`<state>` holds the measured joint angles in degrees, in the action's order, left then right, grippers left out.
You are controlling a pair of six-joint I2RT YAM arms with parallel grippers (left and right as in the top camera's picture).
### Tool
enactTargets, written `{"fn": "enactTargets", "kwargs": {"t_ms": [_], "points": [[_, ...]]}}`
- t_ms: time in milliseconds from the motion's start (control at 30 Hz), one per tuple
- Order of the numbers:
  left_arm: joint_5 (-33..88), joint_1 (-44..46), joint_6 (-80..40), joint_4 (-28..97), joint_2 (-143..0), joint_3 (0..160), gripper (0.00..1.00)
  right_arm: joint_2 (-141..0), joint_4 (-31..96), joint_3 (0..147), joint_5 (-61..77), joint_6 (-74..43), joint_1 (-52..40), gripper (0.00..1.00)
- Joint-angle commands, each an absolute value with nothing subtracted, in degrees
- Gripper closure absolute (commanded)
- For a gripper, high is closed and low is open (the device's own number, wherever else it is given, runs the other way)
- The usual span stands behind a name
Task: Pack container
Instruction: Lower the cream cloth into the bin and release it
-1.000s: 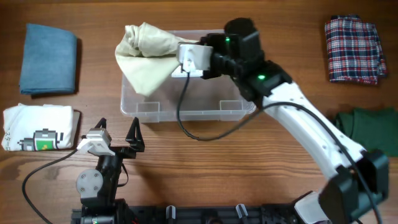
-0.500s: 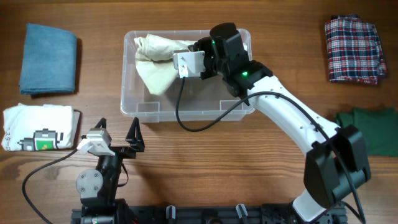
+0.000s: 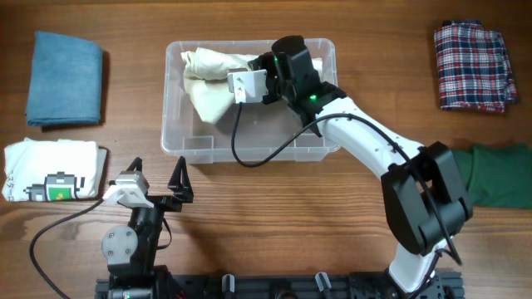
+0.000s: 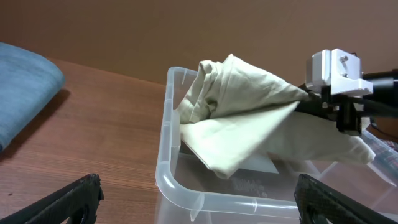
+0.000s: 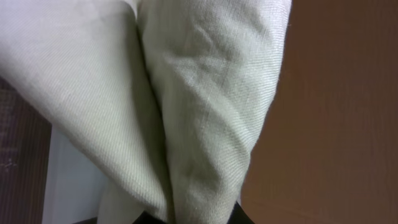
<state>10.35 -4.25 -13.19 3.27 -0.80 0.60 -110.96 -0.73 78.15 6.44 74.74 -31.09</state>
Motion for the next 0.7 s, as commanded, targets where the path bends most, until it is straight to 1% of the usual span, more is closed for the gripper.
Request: {"fn": "enactTargets", "kwargs": {"t_ms": [0,467,500,533,567,633,667], "points": [[10.2,-4.3,-12.3,3.5,-0.4,0.3,0.00,-111.8,-2.4,80.0,5.9,75.0,-31.3,0.96],[10.2,-4.3,-12.3,3.5,-0.4,0.3,0.00,-113.1,0.5,80.0,5.9,73.3,-31.6,0.95],[10.2,-4.3,-12.3,3.5,-0.4,0.3,0.00,-113.0,0.7,80.0,5.9,72.9,-31.6,0.75],[10.2,-4.3,-12.3,3.5,-0.4,0.3,0.00,-113.0,0.7,80.0,5.9,72.3,-31.7,0.63],[10.2,-4.3,-12.3,3.5,-0.4,0.3,0.00,-112.9,0.7,80.0,6.0,71.0,-31.7,0.53],[10.2,-4.3,-12.3,3.5,-0.4,0.3,0.00,-112.5,0.8,80.0,5.9,67.3,-31.9,0.40],[10.2,-4.3,-12.3,3.5,-0.4,0.3,0.00,-112.1,1.1,80.0,6.0,66.2,-32.0,0.38]]}}
